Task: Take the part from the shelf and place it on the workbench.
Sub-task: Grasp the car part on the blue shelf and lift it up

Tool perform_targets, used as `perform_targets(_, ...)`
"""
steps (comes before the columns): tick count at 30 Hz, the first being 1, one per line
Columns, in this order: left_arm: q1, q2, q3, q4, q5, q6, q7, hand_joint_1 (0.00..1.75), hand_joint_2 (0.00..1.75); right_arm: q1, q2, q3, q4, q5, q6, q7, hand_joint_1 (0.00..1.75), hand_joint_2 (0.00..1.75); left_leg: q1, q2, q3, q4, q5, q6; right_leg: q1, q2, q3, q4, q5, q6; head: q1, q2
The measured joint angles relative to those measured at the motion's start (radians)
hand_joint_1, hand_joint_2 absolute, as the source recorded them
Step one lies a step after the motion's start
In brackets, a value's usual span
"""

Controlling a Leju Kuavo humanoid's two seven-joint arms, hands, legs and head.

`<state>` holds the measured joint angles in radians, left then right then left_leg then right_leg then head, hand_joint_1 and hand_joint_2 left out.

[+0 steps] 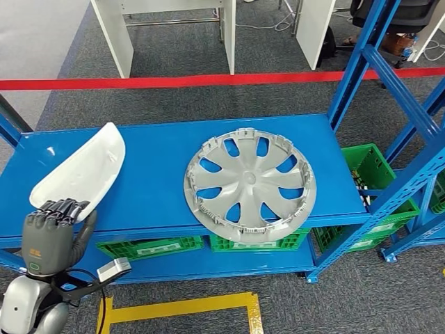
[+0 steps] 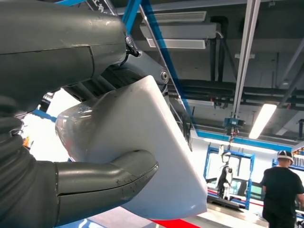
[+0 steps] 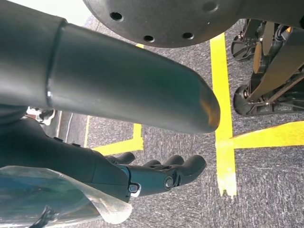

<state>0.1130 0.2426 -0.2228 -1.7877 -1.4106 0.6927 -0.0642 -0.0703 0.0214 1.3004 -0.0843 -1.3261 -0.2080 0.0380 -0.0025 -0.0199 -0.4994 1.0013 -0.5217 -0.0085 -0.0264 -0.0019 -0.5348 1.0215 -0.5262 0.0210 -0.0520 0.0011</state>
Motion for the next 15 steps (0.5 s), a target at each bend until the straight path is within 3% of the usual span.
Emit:
perform_targets(9,0.007,-0.004,0.006,-0.008,-0.028,0.000,-0.012,1.75,1.75,0.000,0.001,0.014,0.000,-0.009,0.000,-0.002,0.00,0.00,0.000,0.000,0.000,0.000,0.000,0.000,0.000,0.000,0.000,0.000,0.000,0.000,0.000,0.000)
perform_targets(15,0.052,-0.004,0.040,-0.048,-0.029,0.000,-0.016,1.75,1.75,-0.001,0.010,0.022,0.000,-0.007,-0.011,0.001,0.00,0.00,0.000,0.000,0.000,0.000,0.000,0.000,0.000,0.000,0.000,0.000,0.000,0.000,0.000,0.000)
